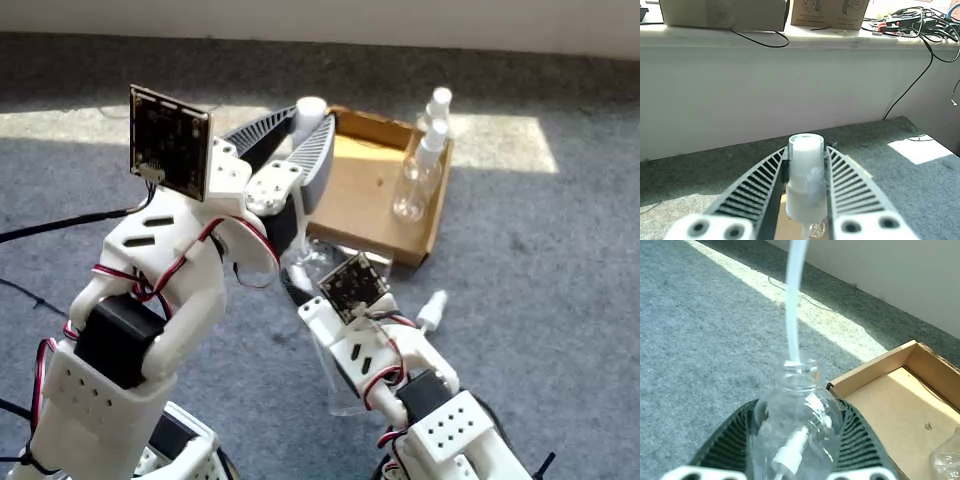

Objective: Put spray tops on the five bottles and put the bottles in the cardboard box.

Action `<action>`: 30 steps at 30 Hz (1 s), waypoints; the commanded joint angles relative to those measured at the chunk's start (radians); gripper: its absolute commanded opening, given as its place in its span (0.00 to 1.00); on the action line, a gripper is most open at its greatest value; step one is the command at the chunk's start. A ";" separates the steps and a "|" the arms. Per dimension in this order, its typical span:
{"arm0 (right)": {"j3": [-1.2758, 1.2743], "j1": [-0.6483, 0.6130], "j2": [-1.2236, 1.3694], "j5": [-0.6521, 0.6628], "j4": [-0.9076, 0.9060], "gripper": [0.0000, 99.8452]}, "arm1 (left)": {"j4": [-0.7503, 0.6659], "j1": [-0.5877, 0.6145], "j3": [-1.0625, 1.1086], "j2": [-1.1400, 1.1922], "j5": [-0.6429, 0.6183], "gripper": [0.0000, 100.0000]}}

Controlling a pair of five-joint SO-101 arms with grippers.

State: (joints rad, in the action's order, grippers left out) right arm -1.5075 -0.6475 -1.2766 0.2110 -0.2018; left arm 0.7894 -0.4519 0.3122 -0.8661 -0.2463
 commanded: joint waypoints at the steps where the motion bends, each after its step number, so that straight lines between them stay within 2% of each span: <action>1: 0.015 0.019 -0.021 -0.008 0.025 0.00 | -0.028 0.041 -0.013 -0.004 -0.011 0.00; 9: 0.015 0.019 -0.021 -0.008 0.025 0.00 | -0.049 0.074 0.019 -0.004 -0.011 0.00; 13: 0.013 0.019 -0.030 -0.008 0.025 0.00 | -0.104 0.077 0.064 -0.002 -0.011 0.00; 21: -0.008 0.024 -0.255 -0.006 -0.021 0.00 | -0.117 0.070 0.105 -0.002 -0.017 0.00; 30: -0.015 0.025 -0.317 -0.008 -0.064 0.00 | -0.071 -0.061 0.119 -0.012 -0.014 0.00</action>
State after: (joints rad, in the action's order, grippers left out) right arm -1.5367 -0.6383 -1.5773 0.2110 -0.2631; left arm 0.6958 -0.4549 0.4227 -0.8661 -0.2463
